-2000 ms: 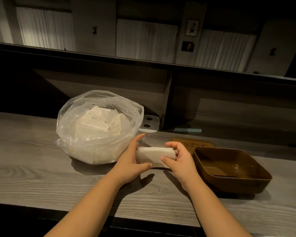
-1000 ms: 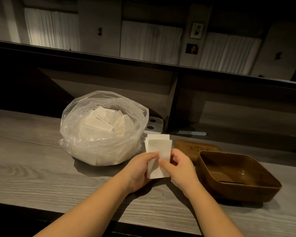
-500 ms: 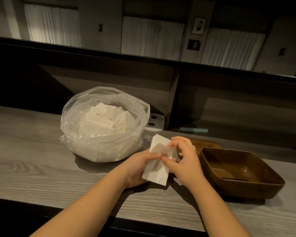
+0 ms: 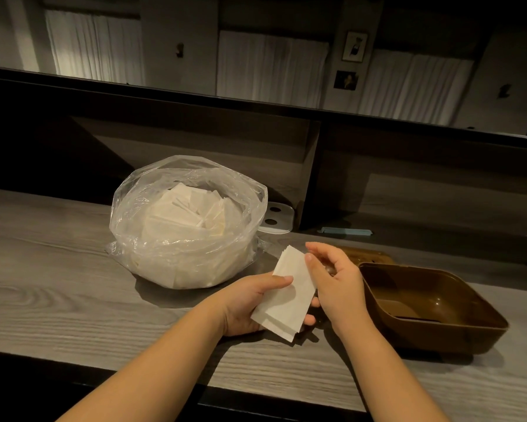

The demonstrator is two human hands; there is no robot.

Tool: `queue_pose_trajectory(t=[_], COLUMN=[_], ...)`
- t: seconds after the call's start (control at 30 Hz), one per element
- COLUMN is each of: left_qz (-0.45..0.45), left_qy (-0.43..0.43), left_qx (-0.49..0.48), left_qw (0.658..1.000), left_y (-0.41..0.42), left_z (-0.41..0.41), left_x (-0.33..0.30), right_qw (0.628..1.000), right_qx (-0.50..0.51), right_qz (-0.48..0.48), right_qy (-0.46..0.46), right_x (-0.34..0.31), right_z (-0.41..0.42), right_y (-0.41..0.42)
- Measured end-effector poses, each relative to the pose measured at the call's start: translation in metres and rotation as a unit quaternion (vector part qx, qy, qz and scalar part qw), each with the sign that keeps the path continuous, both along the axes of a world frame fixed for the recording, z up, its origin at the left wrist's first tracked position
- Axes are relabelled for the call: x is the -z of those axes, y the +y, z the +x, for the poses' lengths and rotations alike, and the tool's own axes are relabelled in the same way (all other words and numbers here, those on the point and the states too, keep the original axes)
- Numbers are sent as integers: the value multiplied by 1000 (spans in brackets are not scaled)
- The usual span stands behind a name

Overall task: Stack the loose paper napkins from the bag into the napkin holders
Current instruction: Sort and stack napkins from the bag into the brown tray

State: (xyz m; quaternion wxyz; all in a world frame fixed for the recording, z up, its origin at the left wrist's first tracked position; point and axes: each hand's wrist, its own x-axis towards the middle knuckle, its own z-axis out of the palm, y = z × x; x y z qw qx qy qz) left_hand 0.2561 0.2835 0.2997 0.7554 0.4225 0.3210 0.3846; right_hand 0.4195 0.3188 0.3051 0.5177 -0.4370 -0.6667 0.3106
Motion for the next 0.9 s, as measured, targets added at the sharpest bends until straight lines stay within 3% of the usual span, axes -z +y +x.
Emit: queue_pose_trajectory(t=[0.17,0.43,0.6,0.67,0.77,0.83,0.9], left_qz=[-22,-35,17,43,100,139,169], left_qy=[-4,0,69,128,205,229,224], left_qx=[-21,-72,-12,-57,-219,-302,-324], left_qw=[1000,997,997,989,949,915,903], left_y=[1,3,1,3,9,9,7], left_z=[-1,-1,-6,-9,-11,-12,-12], left_x=[-1,-3,0,-1,4,7,9], right_qw=[996,993,987,989,990,991,992], right_qx=[-13,-49,-73,-60,-33,-11,-2], right_qz=[10,-103,-140,-137,-130,-127,-125], right_qy=[-90,-3,-5,22,43,32,11], right_x=[5,2,-2,-2,-1,0,2], right_z=[-4,-5,-2,2,5,6,6], right_y=[2,-2,-4,-4,-2,0,2])
